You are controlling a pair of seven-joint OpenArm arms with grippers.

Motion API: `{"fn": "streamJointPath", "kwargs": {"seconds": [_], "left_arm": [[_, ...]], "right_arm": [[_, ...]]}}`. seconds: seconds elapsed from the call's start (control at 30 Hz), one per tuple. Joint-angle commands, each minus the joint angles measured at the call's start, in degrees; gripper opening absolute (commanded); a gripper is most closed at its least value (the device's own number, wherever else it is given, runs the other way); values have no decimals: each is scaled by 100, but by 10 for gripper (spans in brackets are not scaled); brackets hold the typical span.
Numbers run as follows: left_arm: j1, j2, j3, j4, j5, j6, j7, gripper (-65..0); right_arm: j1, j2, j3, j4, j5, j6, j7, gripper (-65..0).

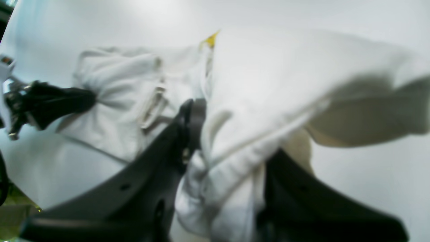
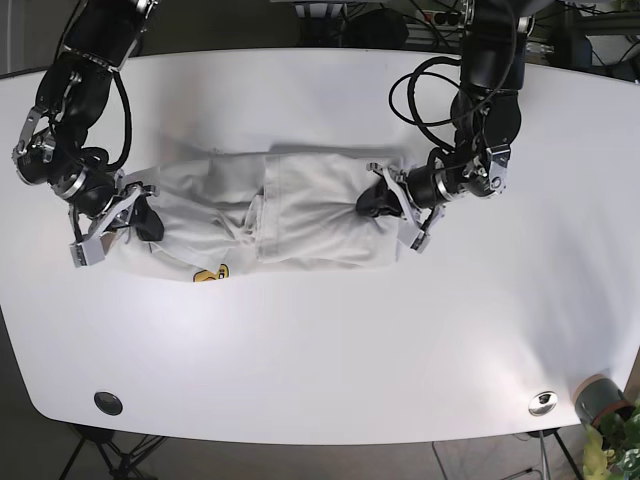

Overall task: Fold the T-shirt properly
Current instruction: 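Fold both ends inward toward each other with both grippers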

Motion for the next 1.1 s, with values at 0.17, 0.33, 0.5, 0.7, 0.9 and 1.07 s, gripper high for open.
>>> {"fn": "streamJointPath", "kwargs": {"seconds": [0.17,0.33,0.5,0.7,0.9,1.07], "left_arm": [[2,168,93,-36,217,51,260,-650],[2,300,296,-36,217,60,260,-650],[11,317,357,-36,225,60,260,-650],[29,317,357,-36,225,60,260,-650],[29,317,357,-36,225,60,260,-650],[29,317,348,-36,225,60,260,-650]], "right_arm": [[72,-143,-477,388,533,14,124,-631],[99,-451,-741,379,542,14,124,-631],[116,-837,-1180,370,533,14,141,-631],[125,-1092,-1717,370,199,6,291,-631],[213,-1251,-2270,370,-469,6,370,-631],[239,-1259,-2666,335,-830,6,475,-626]]}}
